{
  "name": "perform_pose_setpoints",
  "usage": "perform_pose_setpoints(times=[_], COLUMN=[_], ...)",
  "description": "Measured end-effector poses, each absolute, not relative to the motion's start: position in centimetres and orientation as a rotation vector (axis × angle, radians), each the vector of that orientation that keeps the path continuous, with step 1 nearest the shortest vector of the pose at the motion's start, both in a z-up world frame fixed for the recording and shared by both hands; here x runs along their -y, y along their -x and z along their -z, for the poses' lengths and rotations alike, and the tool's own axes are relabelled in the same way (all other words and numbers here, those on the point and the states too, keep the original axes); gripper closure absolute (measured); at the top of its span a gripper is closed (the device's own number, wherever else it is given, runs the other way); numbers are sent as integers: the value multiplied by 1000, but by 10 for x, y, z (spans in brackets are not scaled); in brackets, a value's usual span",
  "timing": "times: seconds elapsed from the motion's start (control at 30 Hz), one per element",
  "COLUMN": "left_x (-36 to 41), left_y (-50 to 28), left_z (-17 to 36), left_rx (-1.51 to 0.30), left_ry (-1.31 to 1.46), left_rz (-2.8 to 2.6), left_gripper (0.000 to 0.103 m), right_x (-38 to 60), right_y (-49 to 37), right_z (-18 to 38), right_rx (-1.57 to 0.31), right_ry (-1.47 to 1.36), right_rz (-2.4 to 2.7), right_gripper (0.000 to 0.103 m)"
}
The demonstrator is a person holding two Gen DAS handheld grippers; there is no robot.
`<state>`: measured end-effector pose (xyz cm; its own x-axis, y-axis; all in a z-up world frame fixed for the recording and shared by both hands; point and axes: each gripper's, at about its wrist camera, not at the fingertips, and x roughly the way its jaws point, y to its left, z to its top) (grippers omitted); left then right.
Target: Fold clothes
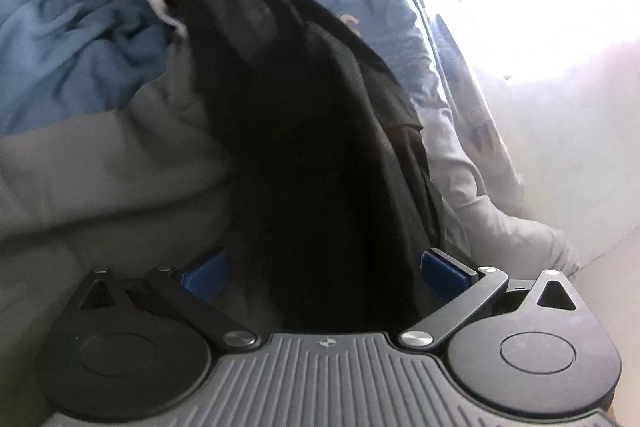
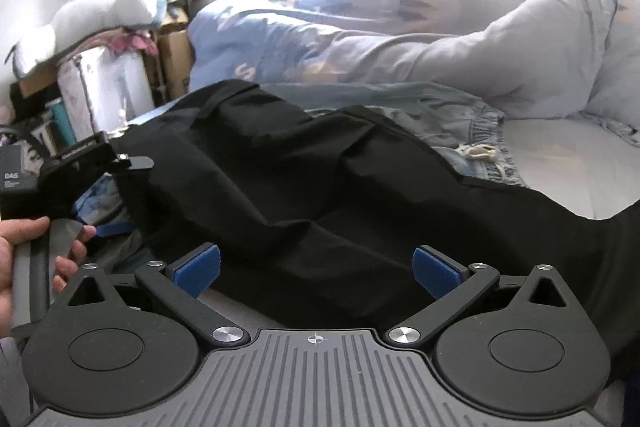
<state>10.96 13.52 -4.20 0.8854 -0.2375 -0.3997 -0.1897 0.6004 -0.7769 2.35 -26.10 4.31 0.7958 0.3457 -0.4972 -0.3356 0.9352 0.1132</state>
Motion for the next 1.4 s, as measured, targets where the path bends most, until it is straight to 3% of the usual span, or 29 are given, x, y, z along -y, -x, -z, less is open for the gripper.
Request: perform_pose_setpoints(times=[0.27, 0.7, 1.0, 1.4], left_x=[-141, -116, -79, -53], left_y=[-109, -143, -150, -137], left_z=[36, 37, 33, 37], left_rx=[-350, -503, -576, -520], left_ry=[1068, 984, 675, 447], left_rz=[158, 152, 77, 29], left_gripper=[0, 0, 0, 0], right_x=[257, 252, 263, 258], right_y=[-33, -42, -74, -72], right_z=[-34, -19, 6, 19], right_rx=[-517, -491, -770, -787], right_ry=[-29, -72, -175, -120], right_rz=[-379, -356, -60, -63], right_gripper=[0, 0, 0, 0])
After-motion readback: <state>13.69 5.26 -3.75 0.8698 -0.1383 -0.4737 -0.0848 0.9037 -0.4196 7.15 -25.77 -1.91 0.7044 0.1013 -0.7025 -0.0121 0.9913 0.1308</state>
